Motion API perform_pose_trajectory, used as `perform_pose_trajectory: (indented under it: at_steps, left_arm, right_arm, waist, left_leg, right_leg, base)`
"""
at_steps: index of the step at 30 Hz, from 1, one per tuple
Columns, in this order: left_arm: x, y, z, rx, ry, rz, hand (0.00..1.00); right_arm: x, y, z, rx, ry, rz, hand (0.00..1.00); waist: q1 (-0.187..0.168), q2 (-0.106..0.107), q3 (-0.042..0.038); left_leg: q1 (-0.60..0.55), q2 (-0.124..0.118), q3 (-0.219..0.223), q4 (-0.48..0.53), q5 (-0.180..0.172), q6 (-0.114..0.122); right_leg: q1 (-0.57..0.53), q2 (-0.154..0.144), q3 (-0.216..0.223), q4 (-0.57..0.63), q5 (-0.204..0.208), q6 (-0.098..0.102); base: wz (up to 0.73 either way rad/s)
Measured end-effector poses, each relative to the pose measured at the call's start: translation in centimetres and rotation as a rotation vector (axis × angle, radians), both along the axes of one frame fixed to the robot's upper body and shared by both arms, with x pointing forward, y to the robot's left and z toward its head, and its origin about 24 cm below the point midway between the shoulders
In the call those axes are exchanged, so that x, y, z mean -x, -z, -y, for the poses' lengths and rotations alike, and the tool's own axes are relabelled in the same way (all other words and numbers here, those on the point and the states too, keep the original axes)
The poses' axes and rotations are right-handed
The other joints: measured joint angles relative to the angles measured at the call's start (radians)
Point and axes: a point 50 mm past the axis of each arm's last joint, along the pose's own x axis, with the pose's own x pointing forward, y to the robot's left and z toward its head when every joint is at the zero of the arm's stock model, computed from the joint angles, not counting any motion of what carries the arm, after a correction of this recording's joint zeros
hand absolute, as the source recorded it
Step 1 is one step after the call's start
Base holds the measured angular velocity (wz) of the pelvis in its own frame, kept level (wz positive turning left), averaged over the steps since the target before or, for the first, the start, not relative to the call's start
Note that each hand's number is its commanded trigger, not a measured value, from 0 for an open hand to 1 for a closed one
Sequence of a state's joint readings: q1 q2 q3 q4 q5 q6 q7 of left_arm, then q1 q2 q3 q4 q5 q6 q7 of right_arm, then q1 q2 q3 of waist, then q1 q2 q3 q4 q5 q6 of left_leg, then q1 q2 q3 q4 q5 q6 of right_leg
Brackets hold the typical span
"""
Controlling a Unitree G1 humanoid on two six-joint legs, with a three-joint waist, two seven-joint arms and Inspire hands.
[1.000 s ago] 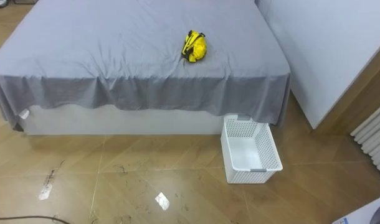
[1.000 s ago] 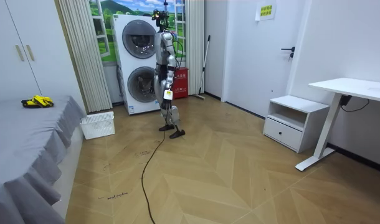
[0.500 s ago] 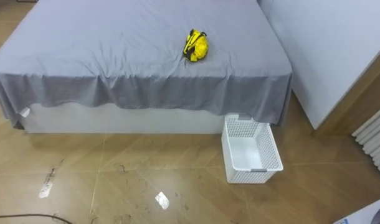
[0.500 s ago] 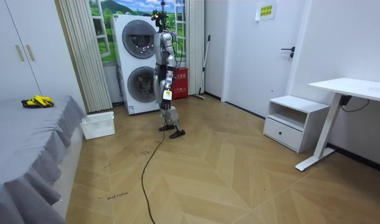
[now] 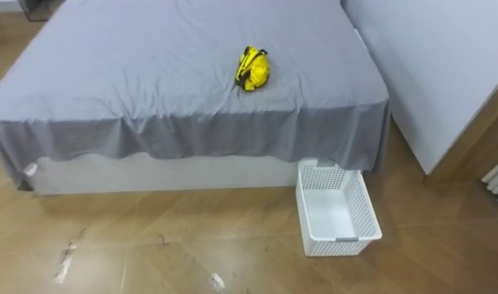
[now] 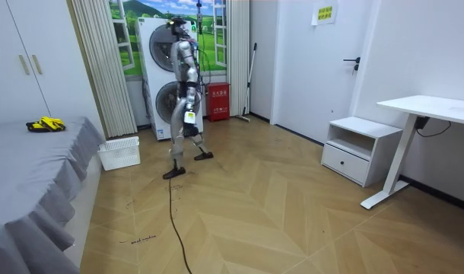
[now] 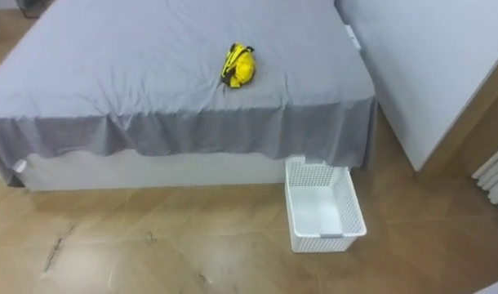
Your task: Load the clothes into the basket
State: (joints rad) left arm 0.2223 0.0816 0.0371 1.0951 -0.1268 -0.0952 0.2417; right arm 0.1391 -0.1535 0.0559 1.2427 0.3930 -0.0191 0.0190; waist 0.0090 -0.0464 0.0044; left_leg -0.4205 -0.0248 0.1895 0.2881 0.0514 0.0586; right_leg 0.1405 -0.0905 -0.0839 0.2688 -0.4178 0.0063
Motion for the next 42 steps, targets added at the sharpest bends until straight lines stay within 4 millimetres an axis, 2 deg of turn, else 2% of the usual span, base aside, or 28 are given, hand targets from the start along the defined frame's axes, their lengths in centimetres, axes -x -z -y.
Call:
perform_pose_trajectory:
  at_steps: [1, 3, 4, 6, 7, 8, 9, 10, 11, 13, 15, 16, 17, 18, 19, 20, 21, 22, 23, 24, 27, 30, 32, 33, 34, 35, 40, 42]
  left_arm:
    - [0.0, -0.1, -0.1, 0.0, 0.007, 0.012, 0.0]
    - [-0.6, -0.2, -0.4, -0.003, 0.01, 0.031, 0.0]
    - [-0.8, -0.2, -0.5, -0.007, 0.013, 0.039, 0.0]
    - [-1.2, -0.3, -0.4, -0.013, 0.021, 0.056, 0.0]
    - [-1.7, -0.3, -0.4, -0.016, 0.04, 0.069, 0.0]
    - [-2.2, -0.4, -0.3, -0.021, 0.062, 0.083, 0.0]
    - [-2.4, -0.4, -0.3, -0.023, 0.071, 0.089, 0.0]
    - [-2.9, -0.5, -0.2, -0.027, 0.092, 0.098, 0.0]
    - [-3.3, -0.6, -0.1, -0.03, 0.109, 0.11, 0.0]
    - [-3.7, -0.7, -0.1, -0.036, 0.145, 0.118, 0.0]
    - [-4.3, -0.8, 0.2, -0.034, 0.187, 0.124, 0.0]
    - [-4.3, -0.7, 0.7, -0.023, 0.212, 0.122, 0.0]
    - [-4.2, -0.6, 1.0, -0.018, 0.231, 0.116, 0.0]
    - [-4.2, -0.6, 1.0, -0.017, 0.232, 0.114, 0.0]
    - [-4.0, -0.5, 1.3, -0.008, 0.228, 0.11, 0.0]
    - [-3.5, -0.4, 1.2, -0.007, 0.215, 0.099, 0.0]
    - [-3.3, -0.4, 1.2, -0.007, 0.207, 0.097, 0.0]
    - [-3.1, -0.4, 1.1, -0.008, 0.197, 0.093, 0.0]
    - [-2.9, -0.4, 1.1, -0.006, 0.193, 0.092, 0.0]
    - [-2.8, -0.4, 1.1, -0.005, 0.188, 0.095, 0.0]
    - [-3.0, -0.6, 1.1, -0.001, 0.172, 0.125, 0.0]
    - [-3.0, -0.6, 1.0, 0.012, 0.115, 0.146, 0.0]
    - [-3.6, -0.9, 0.9, 0.013, 0.098, 0.185, 0.0]
    - [-3.7, -1.0, 1.0, 0.013, 0.099, 0.195, 0.0]
    - [-3.3, -0.9, 0.9, 0.011, 0.096, 0.191, 0.0]
    - [-3.3, -0.9, 0.9, 0.01, 0.103, 0.185, 0.0]
    - [-2.0, -0.6, 0.7, 0.008, 0.105, 0.14, 0.0]
    - [-1.9, -0.6, 0.7, 0.006, 0.105, 0.137, 0.0]
  right_arm:
    - [-0.6, 0.0, 0.0, -0.001, -0.007, 0.016, 0.0]
    - [-0.8, -0.1, -0.1, -0.007, 0.003, 0.037, 0.0]
    - [-1.1, -0.1, -0.3, -0.011, 0.0, 0.054, 0.0]
    - [-1.6, -0.2, -0.5, -0.015, -0.004, 0.08, 0.0]
    - [-2.0, -0.3, -0.6, -0.018, -0.006, 0.1, 0.0]
    - [-2.8, -0.5, -0.8, -0.019, -0.015, 0.133, 0.0]
    - [-3.3, -0.6, -0.9, -0.022, -0.019, 0.153, 0.0]
    - [-4.8, -0.9, -1.1, -0.029, -0.029, 0.211, 0.0]
    - [-6.0, -1.3, -1.3, -0.036, -0.038, 0.264, 0.0]
    - [-7.8, -2.0, -2.0, -0.051, -0.058, 0.339, 0.0]
    - [-8.8, -2.5, -2.5, -0.055, -0.074, 0.391, 0.0]
    - [-9.2, -2.6, -2.5, -0.053, -0.073, 0.415, 0.0]
    - [-9.5, -2.7, -2.7, -0.053, -0.074, 0.424, 0.0]
    - [-9.8, -2.8, -2.7, -0.051, -0.077, 0.433, 0.0]
    - [-10.7, -3.2, -2.7, -0.044, -0.083, 0.466, 0.0]
    - [-11.7, -3.7, -2.9, -0.043, -0.099, 0.51, 0.0]
    - [-12.2, -4.0, -3.1, -0.046, -0.109, 0.532, 0.0]
    - [-13.1, -4.6, -3.3, -0.052, -0.12, 0.574, 0.0]
    - [-13.7, -5.1, -3.4, -0.053, -0.129, 0.609, 0.0]
    - [-13.9, -5.3, -3.5, -0.053, -0.133, 0.623, 0.0]
    - [-14.6, -5.8, -3.7, -0.065, -0.128, 0.664, 0.0]
    - [-14.7, -6.2, -4.0, -0.08, -0.118, 0.694, 0.0]
    - [-14.7, -6.5, -3.6, -0.056, -0.114, 0.695, 0.0]
    - [-14.9, -6.7, -3.4, -0.05, -0.112, 0.703, 0.0]
    - [-15.0, -7.0, -3.5, -0.049, -0.106, 0.713, 0.0]
    - [-15.5, -7.6, -3.5, -0.047, -0.113, 0.745, 0.0]
    - [-16.6, -8.8, -3.1, -0.009, -0.106, 0.831, 0.0]
    - [-16.7, -8.9, -3.1, -0.005, -0.104, 0.833, 0.0]
  waist:
    - [0.002, -0.015, -0.0102]
    - [-0.002, -0.019, -0.0049]
    - [0.008, -0.018, -0.005]
    - [0.019, -0.015, -0.0035]
    - [0.025, -0.013, -0.0018]
    - [0.028, -0.003, -0.0017]
    - [0.028, 0.0, 0.0013]
    - [0.031, 0.026, 0.0051]
    - [0.028, 0.044, 0.007]
    - [0.016, 0.061, 0.0161]
    - [0.0, 0.057, 0.0153]
    - [-0.007, 0.062, 0.0154]
    - [0.001, 0.061, 0.0074]
    - [0.008, 0.06, 0.0025]
    - [0.027, 0.083, -0.0103]
    - [0.03, 0.1, -0.0028]
    - [0.03, 0.103, -0.0016]
    - [0.026, 0.1, -0.0002]
    - [0.017, 0.094, 0.0016]
    - [0.01, 0.089, 0.0017]
    - [0.001, 0.06, 0.0143]
    - [0.021, 0.043, 0.0166]
    - [0.033, 0.042, 0.0088]
    - [0.033, 0.044, 0.0072]
    - [0.041, 0.046, -0.0039]
    - [0.031, 0.033, -0.0072]
    - [0.027, 0.024, -0.0123]
    - [0.026, 0.028, -0.0056]
  left_leg:
    - [-0.016, -0.029, 0.032, 0.049, -0.049, 0.042]
    - [-0.015, -0.053, 0.048, 0.144, -0.139, 0.06]
    - [0.018, -0.064, 0.055, 0.174, -0.198, 0.064]
    - [0.104, -0.08, 0.054, 0.16, -0.252, 0.071]
    - [0.181, -0.093, 0.046, 0.112, -0.272, 0.073]
    - [0.251, -0.095, 0.03, 0.065, -0.29, 0.072]
    - [0.282, -0.091, 0.023, 0.045, -0.297, 0.07]
    - [0.336, -0.07, 0.006, 0.016, -0.312, 0.063]
    - [0.385, -0.042, -0.006, -0.008, -0.323, 0.053]
    - [0.447, -0.008, -0.04, -0.045, -0.337, 0.037]
    - [0.514, 0.009, -0.068, -0.102, -0.35, 0.014]
    - [0.573, 0.025, -0.091, -0.127, -0.362, -0.002]
    - [0.601, 0.045, -0.098, -0.124, -0.37, -0.017]
    - [0.609, 0.055, -0.1, -0.115, -0.378, -0.031]
    - [0.612, 0.096, -0.096, -0.086, -0.403, -0.084]
    - [0.614, 0.133, -0.084, -0.038, -0.404, -0.107]
    - [0.613, 0.144, -0.077, -0.008, -0.393, -0.124]
    - [0.598, 0.162, -0.063, 0.077, -0.352, -0.161]
    - [0.579, 0.173, -0.054, 0.18, -0.298, -0.162]
    - [0.564, 0.176, -0.054, 0.231, -0.28, -0.163]
    - [0.463, 0.189, -0.049, 0.388, -0.307, -0.141]
    - [0.337, 0.186, -0.052, 0.362, -0.367, -0.135]
    - [0.241, 0.167, -0.082, 0.229, -0.38, -0.128]
    - [0.221, 0.165, -0.08, 0.189, -0.358, -0.113]
    - [0.233, 0.156, -0.06, 0.155, -0.33, -0.084]
    - [0.273, 0.133, -0.043, 0.103, -0.306, -0.067]
    - [0.367, 0.074, -0.03, -0.039, -0.258, -0.053]
    - [0.377, 0.063, -0.032, -0.07, -0.244, -0.052]
  right_leg:
    - [0.007, -0.044, 0.018, -0.011, -0.008, 0.018]
    - [0.011, -0.07, 0.028, 0.028, 0.0, 0.036]
    - [0.001, -0.087, 0.03, 0.134, 0.018, 0.061]
    - [-0.062, -0.109, 0.027, 0.371, 0.127, 0.07]
    - [-0.113, -0.122, 0.025, 0.527, 0.274, 0.063]
    - [-0.175, -0.119, 0.024, 0.655, 0.295, 0.045]
    - [-0.213, -0.111, 0.013, 0.702, 0.262, 0.031]
    - [-0.297, -0.082, -0.017, 0.746, 0.18, -0.004]
    - [-0.384, -0.036, -0.047, 0.709, 0.123, -0.013]
    - [-0.49, 0.024, -0.089, 0.524, 0.097, -0.013]
    - [-0.533, 0.043, -0.13, 0.237, 0.156, -0.026]
    - [-0.546, 0.05, -0.154, 0.121, 0.294, -0.049]
    - [-0.538, 0.065, -0.156, 0.058, 0.394, -0.087]
    - [-0.538, 0.079, -0.154, 0.063, 0.418, -0.101]
    - [-0.514, 0.115, -0.177, 0.089, 0.397, -0.121]
    - [-0.487, 0.147, -0.183, 0.103, 0.364, -0.135]
    - [-0.477, 0.156, -0.183, 0.114, 0.354, -0.143]
    - [-0.437, 0.167, -0.176, 0.11, 0.334, -0.149]
    - [-0.385, 0.169, -0.168, 0.088, 0.319, -0.151]
    - [-0.353, 0.169, -0.161, 0.067, 0.311, -0.149]
    - [-0.219, 0.175, -0.134, -0.038, 0.293, -0.136]
    - [-0.16, 0.175, -0.101, -0.091, 0.286, -0.125]
    - [-0.152, 0.167, -0.072, -0.097, 0.276, -0.106]
    - [-0.154, 0.165, -0.065, -0.093, 0.271, -0.099]
    - [-0.165, 0.153, -0.048, -0.072, 0.263, -0.079]
    - [-0.165, 0.132, -0.046, -0.064, 0.26, -0.068]
    - [-0.135, 0.092, -0.05, -0.102, 0.263, -0.05]
    - [-0.139, 0.087, -0.055, -0.102, 0.263, -0.05]
  base:
    - [-0.1]
    - [-0.03]
    - [-0.06]
    - [0.0]
    - [0.0]
    - [-0.05]
    - [0.0]
    - [0.05]
    - [0.09]
    - [0.34]
    - [0.68]
    - [0.66]
    - [0.52]
    - [0.13]
    - [-0.08]
    - [-0.13]
    - [-0.05]
    - [0.04]
    - [0.14]
    - [0.23]
    - [0.11]
    - [-0.23]
    - [-0.28]
    - [-0.39]
    - [-0.28]
    - [-0.26]
    - [-0.05]
    - [0.06]
